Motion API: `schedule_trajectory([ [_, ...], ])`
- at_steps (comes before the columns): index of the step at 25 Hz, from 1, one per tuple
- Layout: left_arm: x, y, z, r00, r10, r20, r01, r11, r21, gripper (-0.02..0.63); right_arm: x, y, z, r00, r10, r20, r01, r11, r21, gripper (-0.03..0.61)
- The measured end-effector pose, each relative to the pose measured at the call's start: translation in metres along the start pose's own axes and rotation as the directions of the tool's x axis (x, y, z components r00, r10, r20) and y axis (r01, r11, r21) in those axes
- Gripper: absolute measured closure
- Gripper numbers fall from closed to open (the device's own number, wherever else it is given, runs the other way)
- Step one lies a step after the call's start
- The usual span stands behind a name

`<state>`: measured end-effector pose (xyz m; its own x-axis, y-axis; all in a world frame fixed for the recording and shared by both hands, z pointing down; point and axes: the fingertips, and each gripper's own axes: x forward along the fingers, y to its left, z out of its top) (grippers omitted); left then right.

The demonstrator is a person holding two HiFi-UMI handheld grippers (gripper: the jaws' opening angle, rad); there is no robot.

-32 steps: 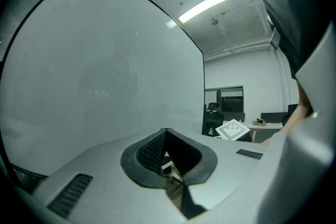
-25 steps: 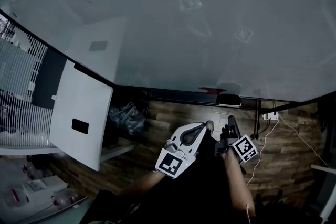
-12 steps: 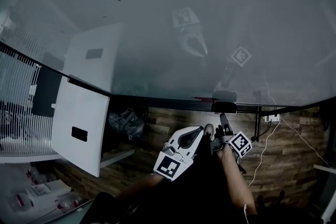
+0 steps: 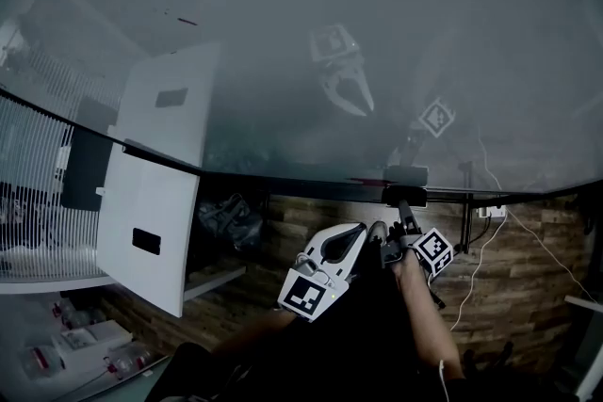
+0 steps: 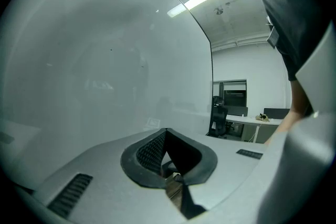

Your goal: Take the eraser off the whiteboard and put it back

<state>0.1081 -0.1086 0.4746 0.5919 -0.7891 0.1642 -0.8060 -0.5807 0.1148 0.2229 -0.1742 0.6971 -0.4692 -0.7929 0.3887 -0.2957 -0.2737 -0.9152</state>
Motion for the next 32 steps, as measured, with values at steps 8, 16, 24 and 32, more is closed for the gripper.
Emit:
schedule_trajectory([
  [8,0.002,0.004,-0.002,1.0,-0.002,-0.014,0.002,1.0,0.005,0.614,0.005,-0.012,0.008,0.998,-0.046,0.035,0.044,0.998,0.046,0.374],
  [16,-0.002,0.003,-0.004,1.0,-0.009,-0.022,0.01,1.0,0.011,0.614,0.0,-0.008,0.004,0.999,-0.036,0.036,0.034,0.999,0.04,0.411],
  [24,-0.013,0.004,-0.003,1.0,-0.001,-0.015,0.001,1.0,0.0,0.614,-0.007,-0.003,-0.001,0.999,-0.018,0.05,0.017,0.999,0.034,0.416],
  [32,-0.025,0.008,-0.001,1.0,0.012,0.007,-0.012,1.0,-0.007,0.614,-0.01,0.012,-0.004,0.998,0.012,0.059,-0.011,1.0,-0.015,0.419],
])
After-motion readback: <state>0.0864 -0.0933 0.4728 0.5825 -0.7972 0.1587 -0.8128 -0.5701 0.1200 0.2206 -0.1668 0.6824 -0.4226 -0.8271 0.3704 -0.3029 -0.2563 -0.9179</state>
